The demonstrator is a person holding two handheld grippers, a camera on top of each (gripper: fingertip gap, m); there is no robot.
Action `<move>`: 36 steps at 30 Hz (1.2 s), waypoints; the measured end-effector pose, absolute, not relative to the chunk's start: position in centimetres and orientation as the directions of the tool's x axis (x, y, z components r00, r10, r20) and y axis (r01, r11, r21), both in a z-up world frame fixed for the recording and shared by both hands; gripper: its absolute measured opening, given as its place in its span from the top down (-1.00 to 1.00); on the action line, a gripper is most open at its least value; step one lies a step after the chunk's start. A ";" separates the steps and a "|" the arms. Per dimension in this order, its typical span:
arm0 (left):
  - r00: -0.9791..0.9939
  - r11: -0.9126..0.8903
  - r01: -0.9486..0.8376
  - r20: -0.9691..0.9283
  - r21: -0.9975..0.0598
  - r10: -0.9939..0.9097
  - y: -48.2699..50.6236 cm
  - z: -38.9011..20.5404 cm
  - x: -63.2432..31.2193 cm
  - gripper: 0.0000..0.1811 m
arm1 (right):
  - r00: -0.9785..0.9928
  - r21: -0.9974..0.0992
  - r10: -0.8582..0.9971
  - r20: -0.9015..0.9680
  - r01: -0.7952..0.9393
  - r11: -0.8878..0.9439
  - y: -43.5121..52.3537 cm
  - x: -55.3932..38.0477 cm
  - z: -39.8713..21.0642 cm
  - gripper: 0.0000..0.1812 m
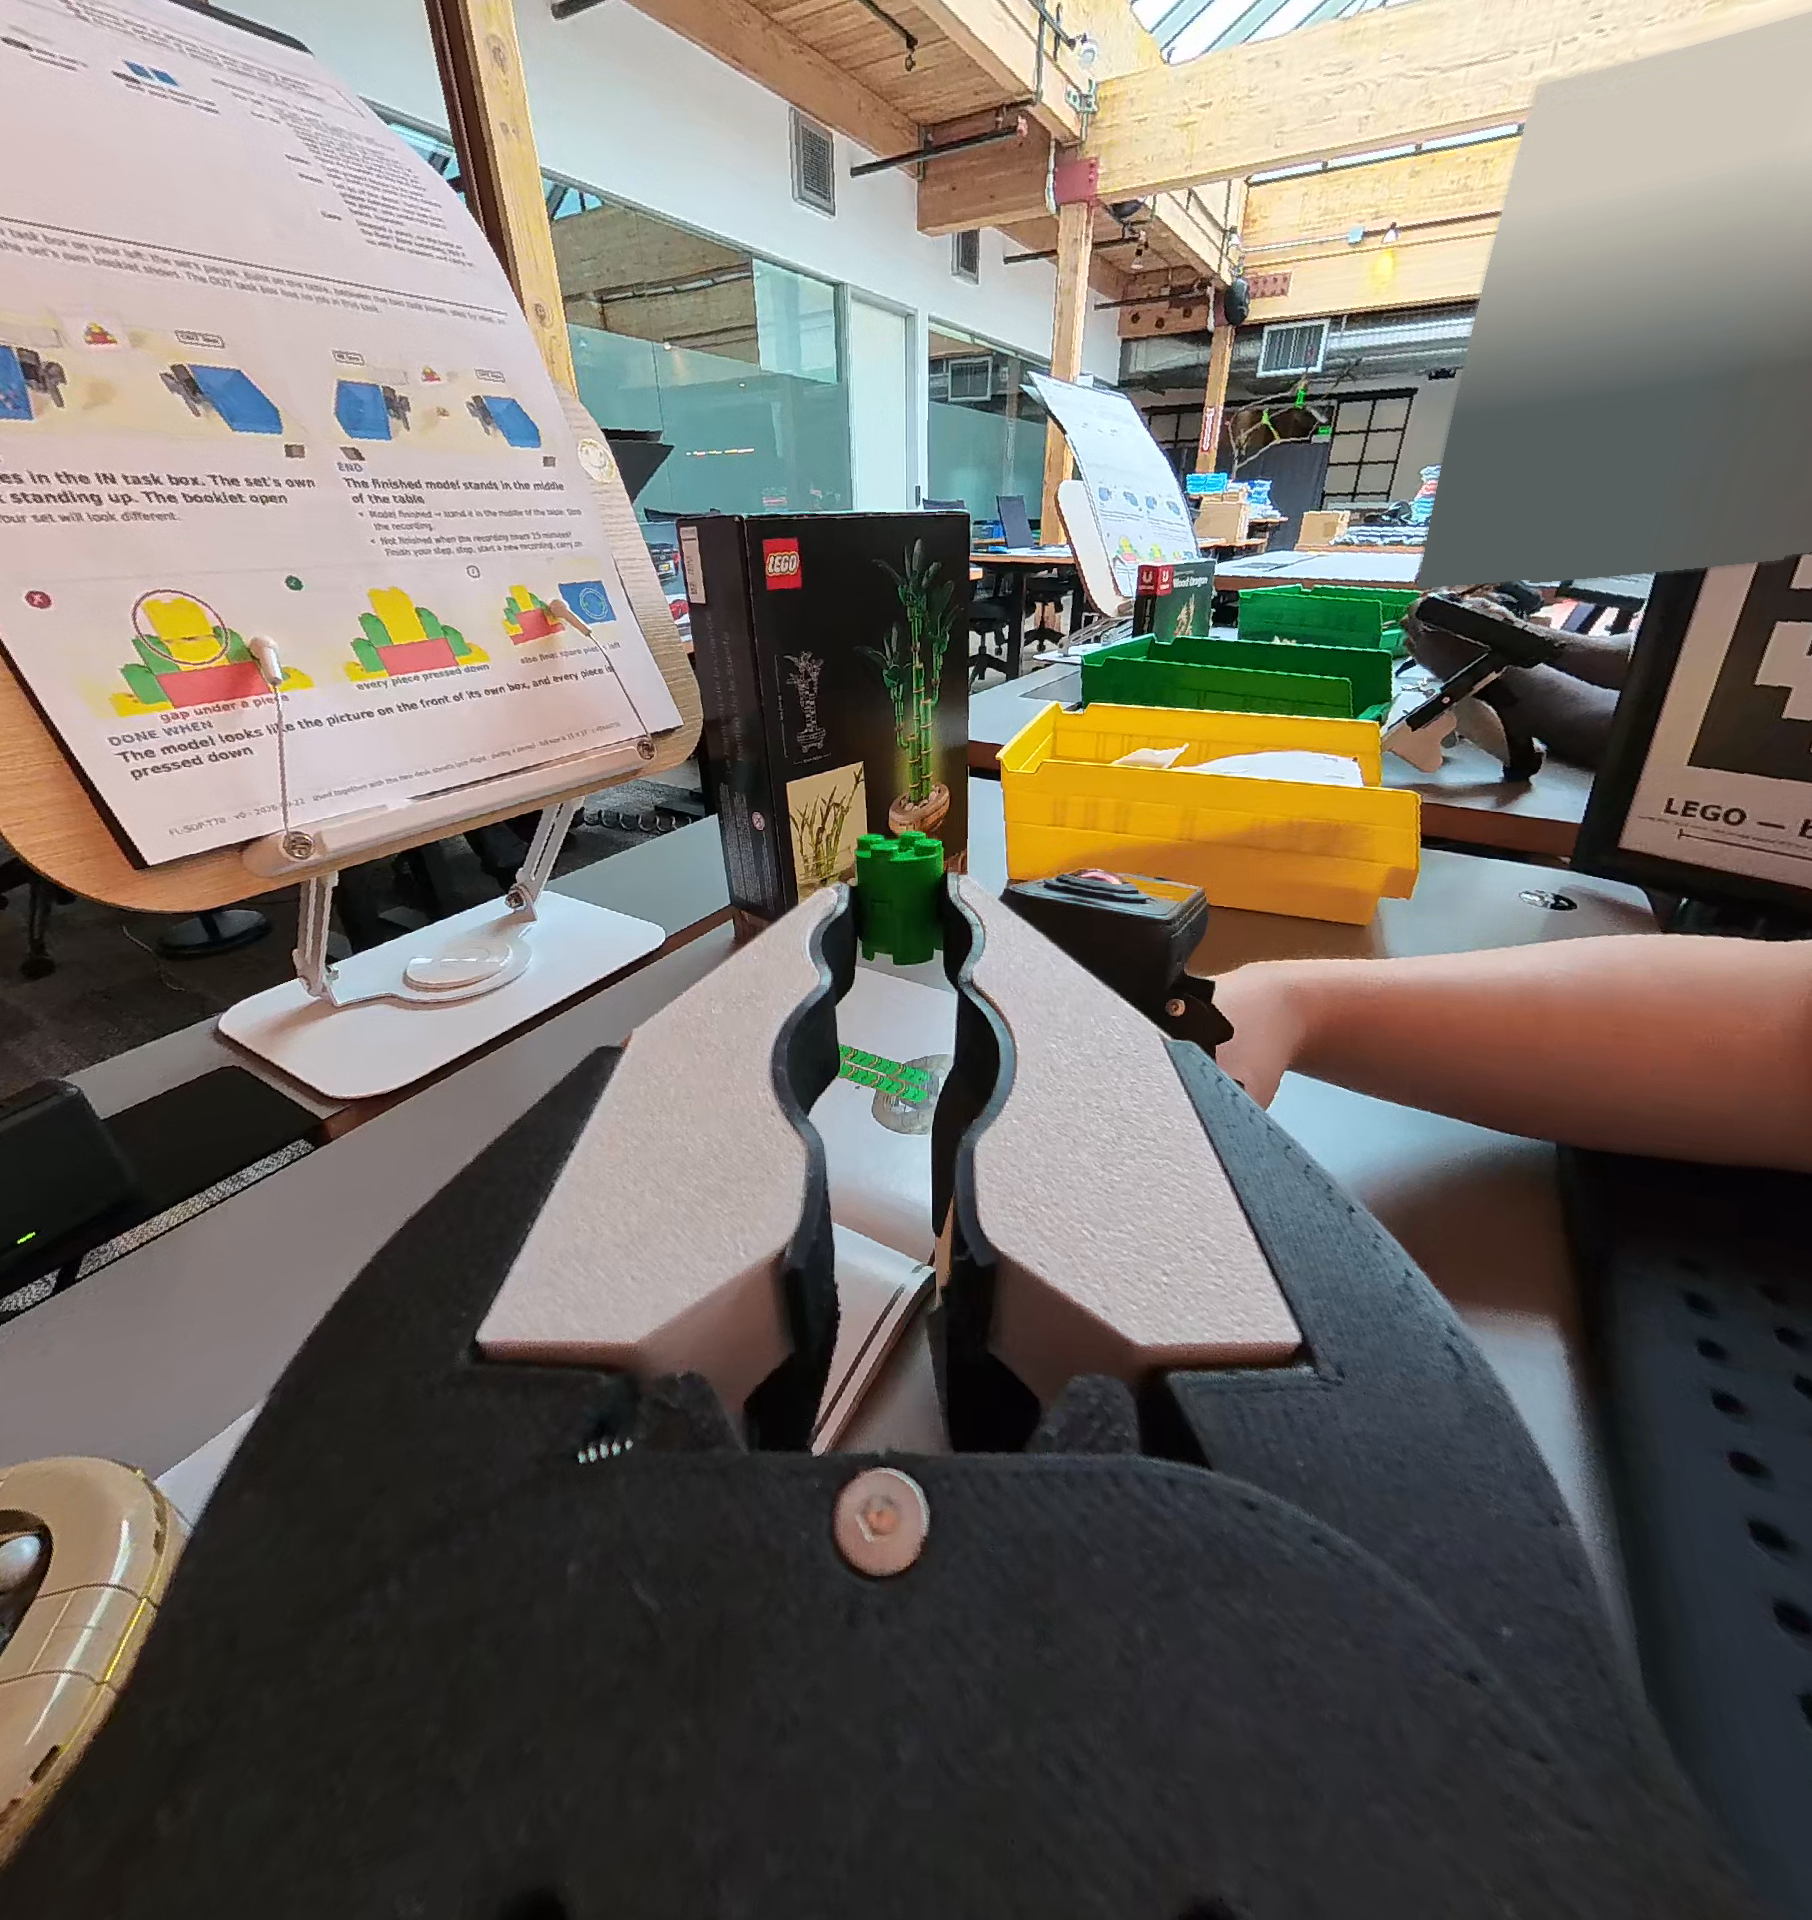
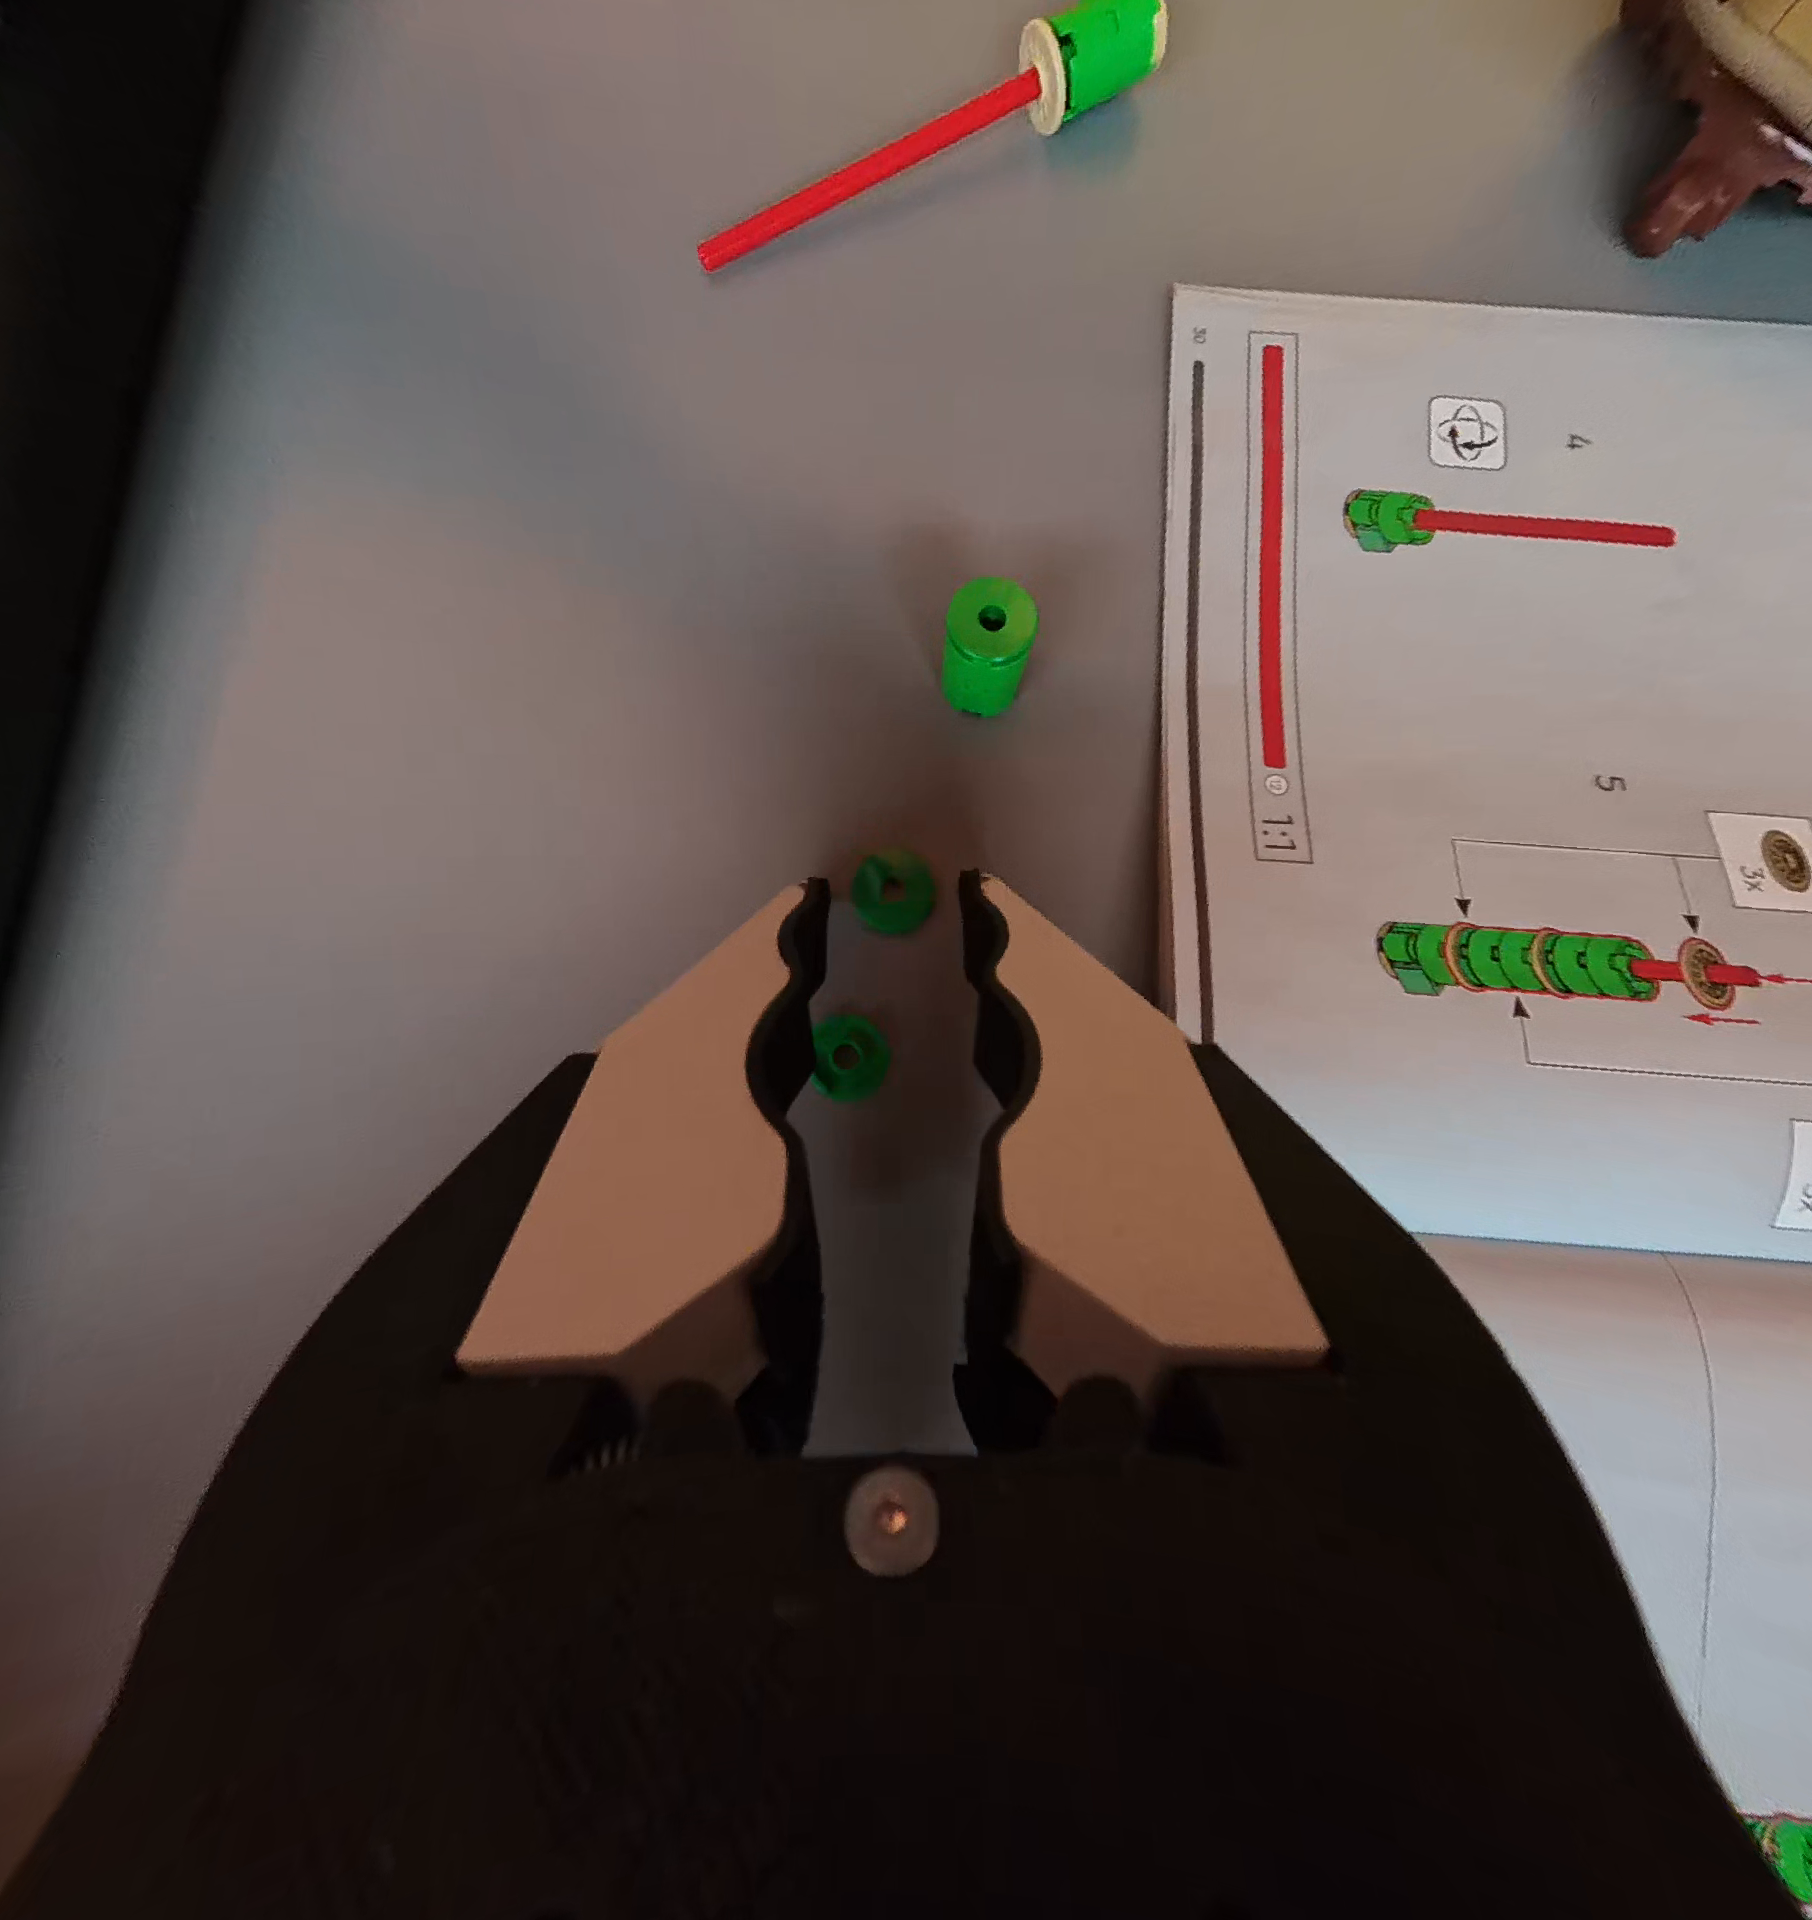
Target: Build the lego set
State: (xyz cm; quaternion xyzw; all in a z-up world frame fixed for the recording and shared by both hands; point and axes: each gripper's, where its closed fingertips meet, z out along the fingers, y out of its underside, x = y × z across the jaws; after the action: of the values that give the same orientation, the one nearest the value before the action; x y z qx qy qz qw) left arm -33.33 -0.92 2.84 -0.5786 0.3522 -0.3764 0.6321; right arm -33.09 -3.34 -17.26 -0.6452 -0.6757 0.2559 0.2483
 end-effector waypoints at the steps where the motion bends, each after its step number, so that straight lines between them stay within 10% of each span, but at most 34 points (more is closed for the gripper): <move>1: 0.470 0.045 0.066 -0.009 -0.997 -0.883 -0.9 2.8 -33.3 0.85 | -0.046 -0.665 0.999 -0.009 0.747 0.028 -3.4 -33.1 -17.3 0.74; 11: 0.482 0.048 0.028 -0.028 -0.998 -0.876 -0.7 2.3 -33.2 0.85 | -0.015 -0.675 0.995 0.103 0.733 0.080 -1.2 -30.6 -14.3 0.84; 18: 0.405 0.111 -0.045 -0.119 -0.993 -0.907 -2.7 1.4 -30.0 0.85 | 0.118 -0.952 0.977 0.177 0.271 0.140 -1.9 -27.9 2.8 0.84; 36: 0.109 0.111 -0.132 -0.125 -0.985 -0.986 -7.6 -0.6 -26.3 0.84 | -0.172 -0.880 0.980 0.100 0.444 0.167 -7.5 -27.7 0.7 0.84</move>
State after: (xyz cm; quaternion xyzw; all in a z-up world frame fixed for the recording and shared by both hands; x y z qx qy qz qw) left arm -26.30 -7.59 -0.62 -0.5283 0.5290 -0.4069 0.5249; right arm -27.70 -7.54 0.66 -0.5303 -0.6715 0.3675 0.3644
